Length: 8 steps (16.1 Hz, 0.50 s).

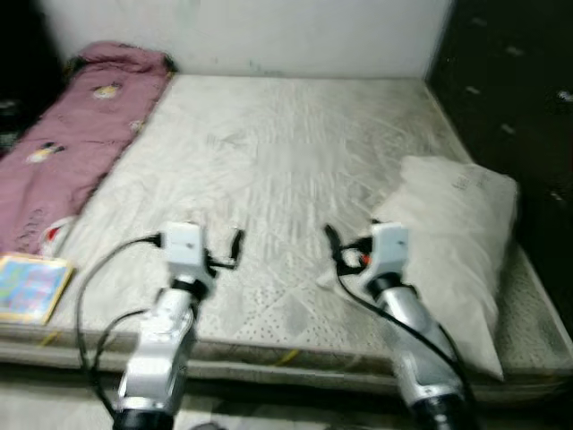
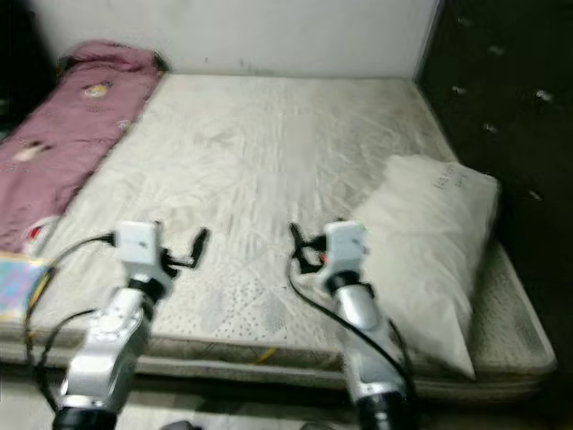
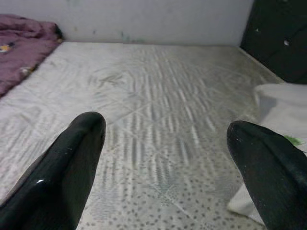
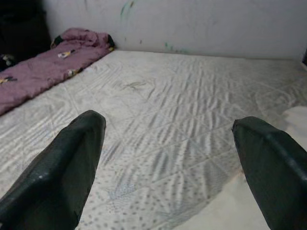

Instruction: Clean up the room

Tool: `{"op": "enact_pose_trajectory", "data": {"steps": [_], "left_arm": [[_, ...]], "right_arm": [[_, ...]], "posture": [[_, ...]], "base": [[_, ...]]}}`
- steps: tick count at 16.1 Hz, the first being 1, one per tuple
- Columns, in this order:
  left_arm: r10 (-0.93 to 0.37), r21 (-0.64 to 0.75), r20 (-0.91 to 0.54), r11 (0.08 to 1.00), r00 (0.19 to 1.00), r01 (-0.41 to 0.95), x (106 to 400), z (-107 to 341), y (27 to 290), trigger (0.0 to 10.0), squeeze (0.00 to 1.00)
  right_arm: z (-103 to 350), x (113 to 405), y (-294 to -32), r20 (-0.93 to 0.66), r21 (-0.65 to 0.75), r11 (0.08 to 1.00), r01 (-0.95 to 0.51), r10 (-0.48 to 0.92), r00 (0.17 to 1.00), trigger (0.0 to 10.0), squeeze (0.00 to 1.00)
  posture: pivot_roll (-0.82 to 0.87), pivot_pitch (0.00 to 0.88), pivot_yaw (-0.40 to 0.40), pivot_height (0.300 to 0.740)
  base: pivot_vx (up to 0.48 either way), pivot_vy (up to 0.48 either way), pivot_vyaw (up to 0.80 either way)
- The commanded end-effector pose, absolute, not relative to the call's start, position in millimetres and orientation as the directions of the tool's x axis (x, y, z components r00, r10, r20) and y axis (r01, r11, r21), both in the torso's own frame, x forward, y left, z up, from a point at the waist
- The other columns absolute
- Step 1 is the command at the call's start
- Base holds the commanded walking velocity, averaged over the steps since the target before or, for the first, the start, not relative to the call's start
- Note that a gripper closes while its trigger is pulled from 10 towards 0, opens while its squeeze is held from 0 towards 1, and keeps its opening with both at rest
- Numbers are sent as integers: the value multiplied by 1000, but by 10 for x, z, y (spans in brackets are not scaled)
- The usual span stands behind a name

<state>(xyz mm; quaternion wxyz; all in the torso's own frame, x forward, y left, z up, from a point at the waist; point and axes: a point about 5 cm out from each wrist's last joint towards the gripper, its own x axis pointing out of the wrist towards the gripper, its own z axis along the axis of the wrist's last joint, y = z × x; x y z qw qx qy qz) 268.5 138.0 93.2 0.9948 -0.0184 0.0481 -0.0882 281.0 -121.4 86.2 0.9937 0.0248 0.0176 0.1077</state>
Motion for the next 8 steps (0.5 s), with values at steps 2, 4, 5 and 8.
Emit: {"op": "enact_pose_trajectory", "data": {"steps": [2, 4, 5, 8], "left_arm": [[-149, -33, -101, 989, 984, 147, 2694, 933, 1452, 10000, 0], [-150, -33, -101, 989, 984, 147, 2693, 932, 1451, 10000, 0], [-150, -32, -101, 989, 983, 147, 2693, 932, 1450, 10000, 0], [-150, -32, -103, 988, 983, 148, 2688, 927, 1450, 10000, 0]], "right_arm": [[921, 2827, -1142, -6, 55, 971, -235, 235, 972, 10000, 0], [918, 2827, -1149, -7, 58, 971, -231, 231, 973, 10000, 0], [918, 2827, -1149, -7, 58, 971, -230, 231, 973, 10000, 0], [914, 2824, -1148, -8, 59, 971, -231, 232, 973, 10000, 0]], "posture": [[-29, 0, 22, 740], [-29, 0, 21, 740], [-29, 0, 21, 740], [-27, 0, 20, 740]], "base": [[0, -411, 0], [0, -409, 0], [0, -412, 0], [0, -406, 0]]}}
